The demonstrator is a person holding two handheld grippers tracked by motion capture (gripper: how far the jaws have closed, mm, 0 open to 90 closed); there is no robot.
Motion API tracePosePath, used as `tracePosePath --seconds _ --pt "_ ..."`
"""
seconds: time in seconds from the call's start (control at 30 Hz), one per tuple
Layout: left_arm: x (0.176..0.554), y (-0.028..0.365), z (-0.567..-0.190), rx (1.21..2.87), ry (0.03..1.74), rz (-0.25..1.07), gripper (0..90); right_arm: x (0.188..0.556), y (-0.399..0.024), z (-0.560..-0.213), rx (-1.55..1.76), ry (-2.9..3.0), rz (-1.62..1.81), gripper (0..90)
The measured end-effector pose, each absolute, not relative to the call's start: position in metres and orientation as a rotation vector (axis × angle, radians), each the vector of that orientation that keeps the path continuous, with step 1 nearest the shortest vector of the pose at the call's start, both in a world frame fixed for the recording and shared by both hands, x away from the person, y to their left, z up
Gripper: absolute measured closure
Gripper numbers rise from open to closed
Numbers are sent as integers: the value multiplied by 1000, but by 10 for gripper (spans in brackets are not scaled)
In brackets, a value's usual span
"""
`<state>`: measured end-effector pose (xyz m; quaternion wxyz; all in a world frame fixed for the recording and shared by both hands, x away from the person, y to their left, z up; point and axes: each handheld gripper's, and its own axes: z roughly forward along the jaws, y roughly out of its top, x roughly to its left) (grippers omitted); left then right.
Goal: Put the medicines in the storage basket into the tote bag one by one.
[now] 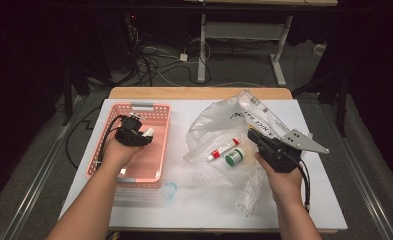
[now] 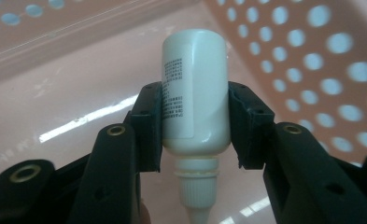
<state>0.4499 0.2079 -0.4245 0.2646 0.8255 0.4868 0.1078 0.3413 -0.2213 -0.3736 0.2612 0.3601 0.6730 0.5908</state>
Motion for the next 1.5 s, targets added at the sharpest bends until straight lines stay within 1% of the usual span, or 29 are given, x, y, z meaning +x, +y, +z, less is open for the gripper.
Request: tracePosePath --seconds 0.3,0.53,0.77,1.0,1.13,1.5 --pt "418 205 -408 2197 1215 335 582 340 -222 -372 973 1815 1603 900" --pt "394 209 -400 2166 1179 362 581 340 -222 -372 972 1815 1603 900" --pt "366 207 -397 2147 1111 368 581 340 -221 -373 975 1820 1600 900" --pt "344 205 -393 2088 1059 370 582 339 -220 -373 994 1823 1600 900" --pt "332 197 -389 2084 1009 366 582 341 -219 -374 983 1821 1602 900" --pt "310 153 -396 2117 864 256 581 340 -220 -374 976 1824 1599 900"
